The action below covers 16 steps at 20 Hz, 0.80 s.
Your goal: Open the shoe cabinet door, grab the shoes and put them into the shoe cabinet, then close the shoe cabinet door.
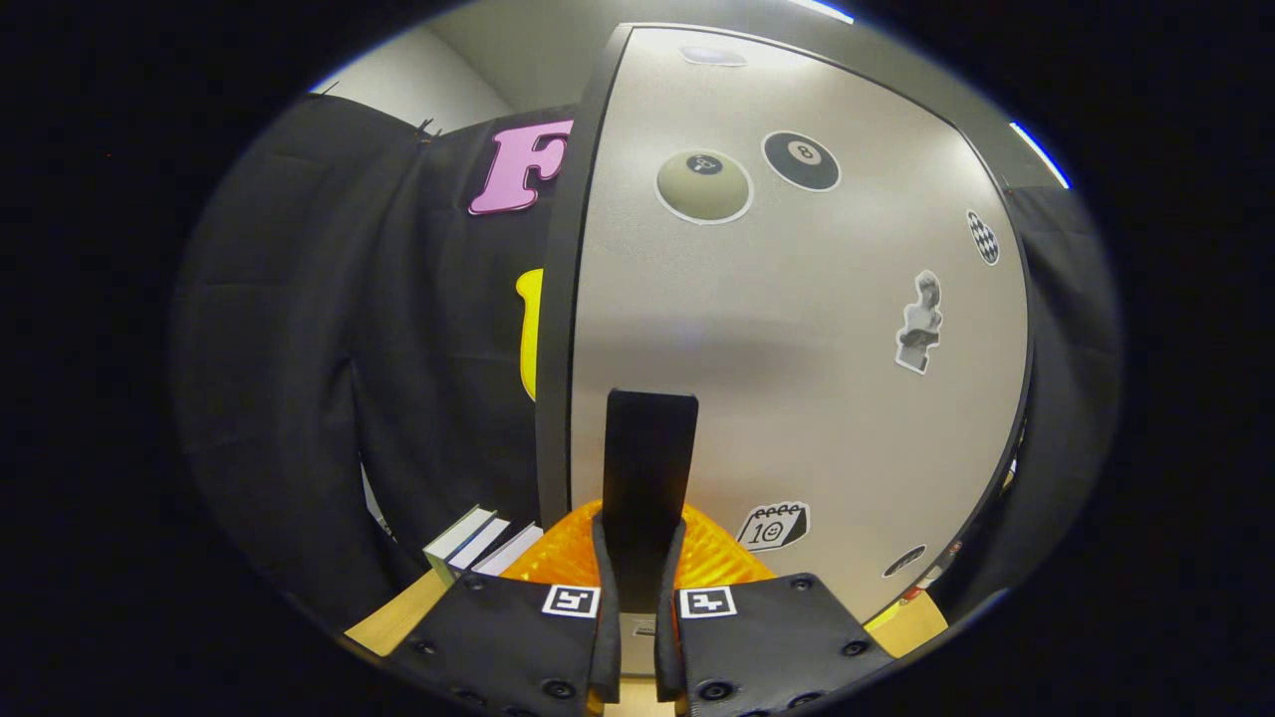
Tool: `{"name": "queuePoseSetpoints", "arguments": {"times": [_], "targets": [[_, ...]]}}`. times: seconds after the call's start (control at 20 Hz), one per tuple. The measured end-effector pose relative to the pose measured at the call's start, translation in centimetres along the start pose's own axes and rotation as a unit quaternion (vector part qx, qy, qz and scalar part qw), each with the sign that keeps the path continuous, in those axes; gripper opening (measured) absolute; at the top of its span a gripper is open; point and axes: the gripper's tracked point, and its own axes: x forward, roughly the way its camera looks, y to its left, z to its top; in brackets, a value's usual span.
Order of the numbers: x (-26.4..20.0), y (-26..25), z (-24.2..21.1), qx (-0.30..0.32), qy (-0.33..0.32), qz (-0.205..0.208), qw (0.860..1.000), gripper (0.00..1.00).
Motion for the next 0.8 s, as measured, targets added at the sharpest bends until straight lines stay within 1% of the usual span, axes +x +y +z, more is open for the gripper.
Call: {"name": "queuePoseSetpoints", "arguments": {"times": [0.15,0.45,0.55,0.8], "targets": [[-1.0,0.0,-0.2,-0.004,0.002,0.019,1.0,0.07],[-6.8,-1.3,-1.0,-0.006,-0.006,0.043,0.999,0.07],[-8.1,-1.7,-1.2,-0.008,-0.006,0.05,0.999,0.07],[-13.2,-4.0,-2.0,-0.006,-0.016,0.055,0.998,0.07]]}}
